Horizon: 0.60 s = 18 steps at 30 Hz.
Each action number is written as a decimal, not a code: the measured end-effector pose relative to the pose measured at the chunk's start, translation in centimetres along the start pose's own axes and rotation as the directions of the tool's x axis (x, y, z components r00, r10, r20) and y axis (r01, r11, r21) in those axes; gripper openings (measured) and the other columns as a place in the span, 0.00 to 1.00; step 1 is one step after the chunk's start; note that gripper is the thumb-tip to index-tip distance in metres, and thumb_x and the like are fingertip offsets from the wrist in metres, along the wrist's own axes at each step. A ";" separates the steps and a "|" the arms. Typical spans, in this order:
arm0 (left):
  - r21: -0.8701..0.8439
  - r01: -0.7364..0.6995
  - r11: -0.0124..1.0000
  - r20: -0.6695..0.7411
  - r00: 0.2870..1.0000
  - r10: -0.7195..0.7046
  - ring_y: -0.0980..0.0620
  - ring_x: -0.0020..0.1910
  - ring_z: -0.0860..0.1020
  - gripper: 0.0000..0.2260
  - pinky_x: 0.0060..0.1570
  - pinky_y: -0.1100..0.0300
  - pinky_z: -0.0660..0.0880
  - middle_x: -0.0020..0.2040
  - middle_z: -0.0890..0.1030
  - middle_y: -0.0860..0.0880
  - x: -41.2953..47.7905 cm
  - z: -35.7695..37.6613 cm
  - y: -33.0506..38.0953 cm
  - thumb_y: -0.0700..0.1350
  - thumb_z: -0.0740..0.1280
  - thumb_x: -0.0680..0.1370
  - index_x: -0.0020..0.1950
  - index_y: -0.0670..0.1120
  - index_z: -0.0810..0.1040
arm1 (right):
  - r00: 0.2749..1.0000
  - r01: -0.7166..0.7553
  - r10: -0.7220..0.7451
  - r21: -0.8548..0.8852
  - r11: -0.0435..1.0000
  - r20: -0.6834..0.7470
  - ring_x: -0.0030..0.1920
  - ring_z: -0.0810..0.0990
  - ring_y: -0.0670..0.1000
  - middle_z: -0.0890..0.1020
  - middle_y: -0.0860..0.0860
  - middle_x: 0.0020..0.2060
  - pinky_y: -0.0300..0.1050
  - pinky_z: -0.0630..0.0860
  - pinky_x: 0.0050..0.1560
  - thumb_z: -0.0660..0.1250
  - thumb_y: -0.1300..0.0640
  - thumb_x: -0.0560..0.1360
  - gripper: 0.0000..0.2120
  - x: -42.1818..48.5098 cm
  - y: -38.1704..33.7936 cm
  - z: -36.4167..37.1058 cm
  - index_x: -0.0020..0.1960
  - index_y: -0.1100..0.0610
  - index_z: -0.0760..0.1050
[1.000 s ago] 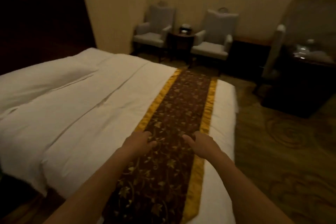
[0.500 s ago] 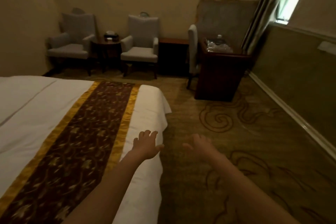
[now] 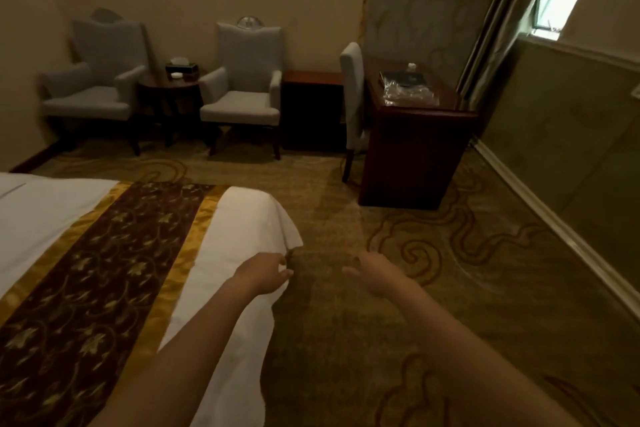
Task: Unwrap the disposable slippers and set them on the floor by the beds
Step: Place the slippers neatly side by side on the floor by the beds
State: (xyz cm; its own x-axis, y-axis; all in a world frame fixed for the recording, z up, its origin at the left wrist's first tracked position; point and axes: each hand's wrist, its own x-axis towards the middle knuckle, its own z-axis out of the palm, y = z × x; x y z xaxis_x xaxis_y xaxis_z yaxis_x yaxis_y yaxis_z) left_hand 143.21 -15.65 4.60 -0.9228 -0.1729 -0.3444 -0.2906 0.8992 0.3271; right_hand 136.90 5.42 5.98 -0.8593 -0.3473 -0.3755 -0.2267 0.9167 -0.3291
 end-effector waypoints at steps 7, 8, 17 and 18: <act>-0.003 -0.020 1.000 -0.112 0.994 0.020 0.49 0.59 0.76 0.18 0.56 0.57 0.73 0.63 0.77 0.47 17.0 -9.4 3.1 0.52 0.60 0.78 0.67 0.49 0.70 | 0.999 0.041 -0.041 -0.037 0.998 -0.008 0.65 0.71 0.56 0.70 0.57 0.67 0.48 0.71 0.62 0.58 0.46 0.78 0.25 16.6 1.2 -10.4 0.70 0.58 0.64; 0.008 -0.019 1.000 -0.112 0.993 0.020 0.49 0.60 0.75 0.18 0.56 0.57 0.73 0.64 0.77 0.47 19.3 -10.6 3.5 0.52 0.60 0.78 0.67 0.48 0.71 | 0.999 0.034 -0.034 -0.004 0.999 -0.018 0.66 0.70 0.56 0.69 0.57 0.68 0.48 0.71 0.63 0.58 0.46 0.78 0.26 18.8 1.2 -11.9 0.71 0.58 0.62; -0.075 0.118 0.990 -0.140 0.982 -0.127 0.45 0.61 0.74 0.16 0.58 0.53 0.72 0.63 0.76 0.43 43.5 -15.8 2.5 0.50 0.61 0.78 0.64 0.44 0.72 | 0.982 0.186 -0.183 -0.082 0.979 0.044 0.68 0.69 0.57 0.67 0.57 0.70 0.53 0.70 0.66 0.59 0.44 0.77 0.29 45.5 0.6 -20.1 0.73 0.57 0.58; -0.095 0.153 0.984 -0.144 0.975 -0.166 0.45 0.60 0.74 0.17 0.58 0.53 0.73 0.63 0.76 0.43 46.1 -16.6 2.1 0.50 0.61 0.78 0.64 0.44 0.73 | 0.976 0.214 -0.209 -0.081 0.974 0.061 0.68 0.68 0.57 0.66 0.57 0.70 0.52 0.70 0.66 0.59 0.45 0.77 0.29 48.9 0.0 -21.0 0.73 0.57 0.58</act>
State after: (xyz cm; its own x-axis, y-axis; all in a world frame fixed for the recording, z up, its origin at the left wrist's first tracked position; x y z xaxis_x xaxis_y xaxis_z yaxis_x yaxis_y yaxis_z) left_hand 95.83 -28.38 3.98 -0.8884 -0.3760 -0.2633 -0.4514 0.8197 0.3527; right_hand 85.21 -7.37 5.83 -0.7634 -0.5428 -0.3501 -0.4413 0.8341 -0.3309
